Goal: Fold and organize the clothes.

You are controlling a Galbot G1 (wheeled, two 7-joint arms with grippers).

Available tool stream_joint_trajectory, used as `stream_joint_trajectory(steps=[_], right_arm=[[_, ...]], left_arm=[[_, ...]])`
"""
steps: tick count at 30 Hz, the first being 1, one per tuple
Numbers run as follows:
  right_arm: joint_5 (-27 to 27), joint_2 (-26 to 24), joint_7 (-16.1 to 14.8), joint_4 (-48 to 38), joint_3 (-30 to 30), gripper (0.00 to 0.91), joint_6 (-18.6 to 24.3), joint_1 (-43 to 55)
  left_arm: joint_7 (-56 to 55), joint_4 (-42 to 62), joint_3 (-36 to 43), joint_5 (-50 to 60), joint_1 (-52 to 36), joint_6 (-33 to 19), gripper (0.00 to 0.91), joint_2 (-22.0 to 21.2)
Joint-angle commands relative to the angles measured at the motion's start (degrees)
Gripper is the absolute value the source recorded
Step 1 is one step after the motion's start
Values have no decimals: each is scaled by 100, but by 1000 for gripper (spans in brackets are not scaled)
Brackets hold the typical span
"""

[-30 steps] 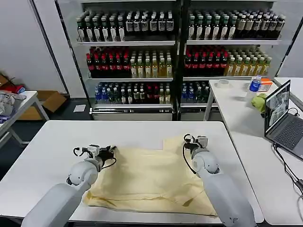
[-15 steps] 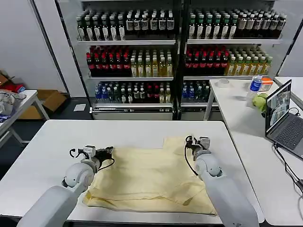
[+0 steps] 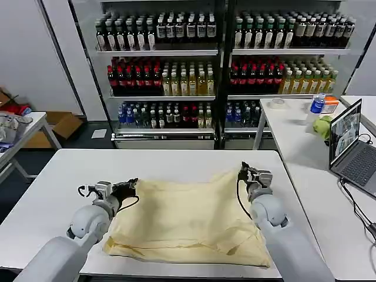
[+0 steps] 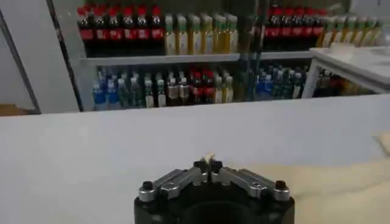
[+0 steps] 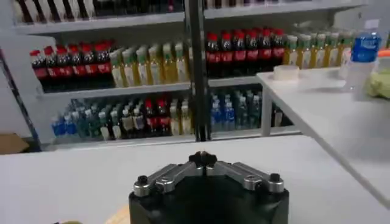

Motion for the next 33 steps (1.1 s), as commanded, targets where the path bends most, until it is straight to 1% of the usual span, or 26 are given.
stream_joint_trajectory(steps=[1, 3, 7, 10, 11, 12, 13, 14, 15, 16, 17, 20, 21, 23, 25, 33], right_arm=[[-54, -204, -31, 1310, 425, 0, 65, -1195], [-73, -247, -59, 1653, 588, 0, 69, -1533], [-113, -284, -114, 2025, 872, 0, 74, -1995], [-156, -264, -132, 1969, 972, 0, 35, -2079], [-178, -237, -59, 1873, 947, 0, -24, -1984], [-224, -215, 34, 1771, 920, 161, -62, -1916], [-245, -141, 160, 1549, 852, 504, -187, -1711], [-205, -89, 289, 1389, 771, 806, -316, -1559], [-137, -23, 445, 1161, 692, 907, -434, -1323], [-44, 61, 534, 981, 647, 907, -539, -1095], [57, 130, 698, 778, 574, 907, -667, -841], [190, 316, 927, 350, 400, 907, -796, -170], [235, 424, 1074, 166, 341, 907, -831, 90], [324, 549, 1210, -160, 283, 907, -902, 387], [438, 679, 1311, -508, 237, 907, -905, 633], [852, 1036, 1508, -1495, 96, 907, -915, 1139]], left_arm=[[11, -883, -532, -31, 864, -35, 20, 239], [21, -1054, -677, -29, 1056, -34, 20, 282], [36, -1208, -892, -29, 1324, -35, 20, 320], [49, -1241, -930, -15, 1426, -50, 20, 327], [53, -1235, -925, -2, 1434, -53, 20, 318], [52, -1224, -914, 7, 1430, -54, 20, 306], [51, -1216, -903, 16, 1417, -54, 20, 290], [50, -1192, -887, 27, 1392, -53, 20, 275], [48, -1177, -863, 34, 1366, -53, 20, 263], [48, -1159, -848, 39, 1346, -54, 20, 253], [48, -1146, -837, 45, 1324, -53, 20, 246], [49, -1112, -802, 48, 1291, -56, 20, 243], [51, -1107, -793, 51, 1290, -58, 20, 245], [56, -1093, -777, 57, 1289, -61, 20, 250], [60, -1071, -762, 56, 1273, -67, 20, 248], [70, -984, -673, 50, 1142, -71, 20, 239]])
